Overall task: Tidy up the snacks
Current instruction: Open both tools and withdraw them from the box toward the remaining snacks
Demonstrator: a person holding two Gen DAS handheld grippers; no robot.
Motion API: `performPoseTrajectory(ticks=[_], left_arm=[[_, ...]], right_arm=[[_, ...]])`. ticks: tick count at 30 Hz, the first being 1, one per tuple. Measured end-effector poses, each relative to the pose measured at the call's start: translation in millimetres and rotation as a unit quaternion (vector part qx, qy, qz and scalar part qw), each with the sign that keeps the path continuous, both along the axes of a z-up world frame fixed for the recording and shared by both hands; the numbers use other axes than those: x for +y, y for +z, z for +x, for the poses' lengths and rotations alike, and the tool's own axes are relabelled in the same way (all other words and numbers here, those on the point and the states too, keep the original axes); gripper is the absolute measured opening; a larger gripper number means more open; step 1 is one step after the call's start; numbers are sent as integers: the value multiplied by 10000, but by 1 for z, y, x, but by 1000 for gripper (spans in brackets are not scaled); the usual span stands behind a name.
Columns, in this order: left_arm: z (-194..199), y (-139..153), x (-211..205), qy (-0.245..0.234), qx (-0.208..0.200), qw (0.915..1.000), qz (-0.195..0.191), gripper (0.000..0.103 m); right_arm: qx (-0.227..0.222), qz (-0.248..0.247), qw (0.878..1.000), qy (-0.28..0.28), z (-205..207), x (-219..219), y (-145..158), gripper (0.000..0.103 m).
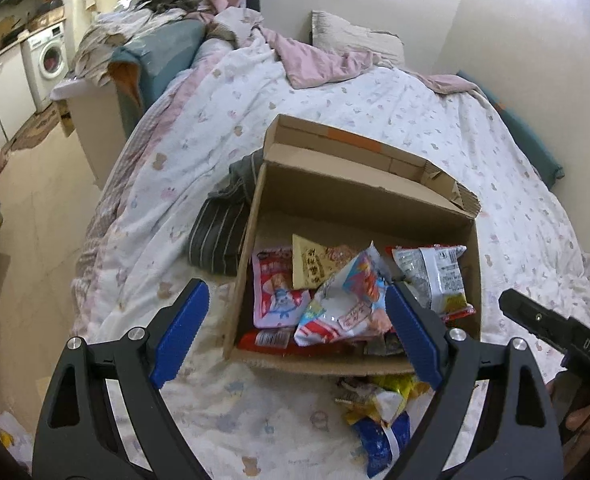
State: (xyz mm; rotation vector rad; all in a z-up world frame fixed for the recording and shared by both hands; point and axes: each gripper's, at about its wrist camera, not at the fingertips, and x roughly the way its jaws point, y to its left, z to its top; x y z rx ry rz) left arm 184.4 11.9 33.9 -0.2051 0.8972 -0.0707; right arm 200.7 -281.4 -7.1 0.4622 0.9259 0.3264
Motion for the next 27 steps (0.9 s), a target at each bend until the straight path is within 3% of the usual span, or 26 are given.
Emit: performPoseTrajectory(ticks=[6, 17, 23, 27], left_arm=[[-17, -3, -1, -67, 55, 9999, -128, 91], [-31, -38, -34, -396, 751, 9964, 6, 92], [-33, -69, -69, -885, 1259, 9881, -34, 92], [-34, -83, -95, -1220, 1317, 9837, 92, 91]], right_arm=[[95, 68, 9999, -64, -23, -8, -4, 83], [410, -240, 9986, -242, -55, -36, -24, 83], [658, -185, 9967, -435, -63, -62, -38, 83], [691, -189, 9960, -538, -67, -73, -40, 83]])
